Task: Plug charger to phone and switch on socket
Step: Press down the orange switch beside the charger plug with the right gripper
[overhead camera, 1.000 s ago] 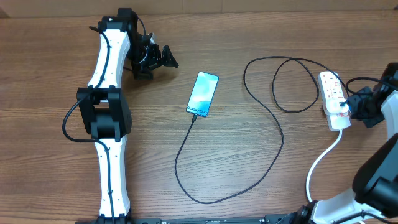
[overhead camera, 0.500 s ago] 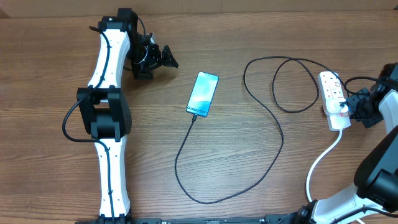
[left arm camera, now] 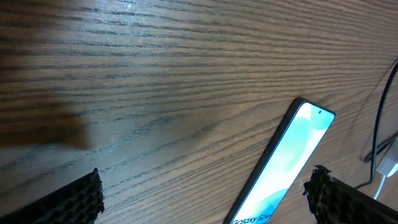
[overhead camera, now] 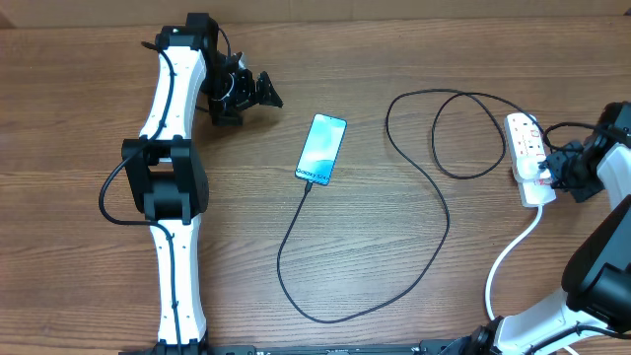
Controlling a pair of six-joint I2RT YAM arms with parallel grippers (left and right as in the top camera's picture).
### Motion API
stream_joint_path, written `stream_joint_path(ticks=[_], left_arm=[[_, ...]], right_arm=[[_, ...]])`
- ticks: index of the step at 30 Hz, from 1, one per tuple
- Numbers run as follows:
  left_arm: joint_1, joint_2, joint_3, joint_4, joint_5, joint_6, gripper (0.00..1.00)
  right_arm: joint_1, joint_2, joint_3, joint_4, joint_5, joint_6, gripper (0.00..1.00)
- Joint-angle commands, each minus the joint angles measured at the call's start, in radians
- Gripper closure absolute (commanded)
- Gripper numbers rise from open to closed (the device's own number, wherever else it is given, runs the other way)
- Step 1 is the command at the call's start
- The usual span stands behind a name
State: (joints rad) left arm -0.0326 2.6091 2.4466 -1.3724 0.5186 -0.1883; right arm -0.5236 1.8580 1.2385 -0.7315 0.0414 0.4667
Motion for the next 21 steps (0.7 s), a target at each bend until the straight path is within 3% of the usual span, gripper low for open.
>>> stream_joint_path(ticks=[1,21], left_arm=[[-0.007,0.011,0.015,0.001,-0.006,0.001,0.00],[-0.007,0.011,0.015,0.001,-0.006,0.001,0.00]], right_arm=[[0.001,0.005,-0.050,0.034,-0.062,-0.005,0.96],[0.002,0.005,-0.058,-0.022,-0.134,-0.005,0.96]])
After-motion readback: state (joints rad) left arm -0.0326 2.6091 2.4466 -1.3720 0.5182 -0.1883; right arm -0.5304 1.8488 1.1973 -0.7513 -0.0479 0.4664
